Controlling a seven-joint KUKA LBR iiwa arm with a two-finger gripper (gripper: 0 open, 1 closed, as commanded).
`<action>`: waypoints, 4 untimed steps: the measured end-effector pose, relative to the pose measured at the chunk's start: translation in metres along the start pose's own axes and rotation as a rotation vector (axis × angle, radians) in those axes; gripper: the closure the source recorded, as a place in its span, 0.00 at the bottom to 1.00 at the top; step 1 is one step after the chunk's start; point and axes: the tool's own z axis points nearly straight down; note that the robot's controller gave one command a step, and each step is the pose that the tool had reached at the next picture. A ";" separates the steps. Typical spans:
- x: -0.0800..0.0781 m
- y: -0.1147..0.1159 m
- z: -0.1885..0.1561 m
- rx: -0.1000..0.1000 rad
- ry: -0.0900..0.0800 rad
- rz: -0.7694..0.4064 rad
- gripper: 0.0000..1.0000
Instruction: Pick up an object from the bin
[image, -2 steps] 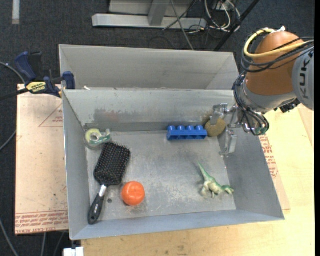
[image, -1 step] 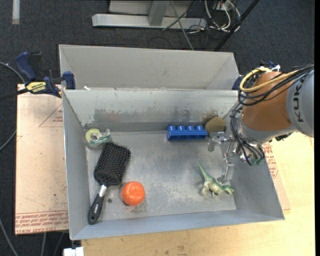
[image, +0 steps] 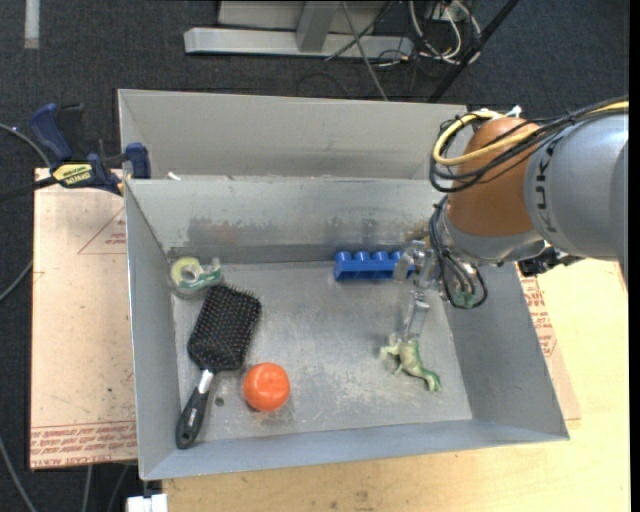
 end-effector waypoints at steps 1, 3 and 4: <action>0.039 -0.017 0.001 -0.001 -0.005 -0.027 0.00; 0.073 -0.031 0.042 -0.003 -0.016 0.243 1.00; 0.073 -0.031 0.042 -0.003 -0.016 0.243 1.00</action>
Offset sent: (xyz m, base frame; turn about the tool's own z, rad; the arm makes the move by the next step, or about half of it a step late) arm -0.0676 -0.0134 -0.0453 0.3895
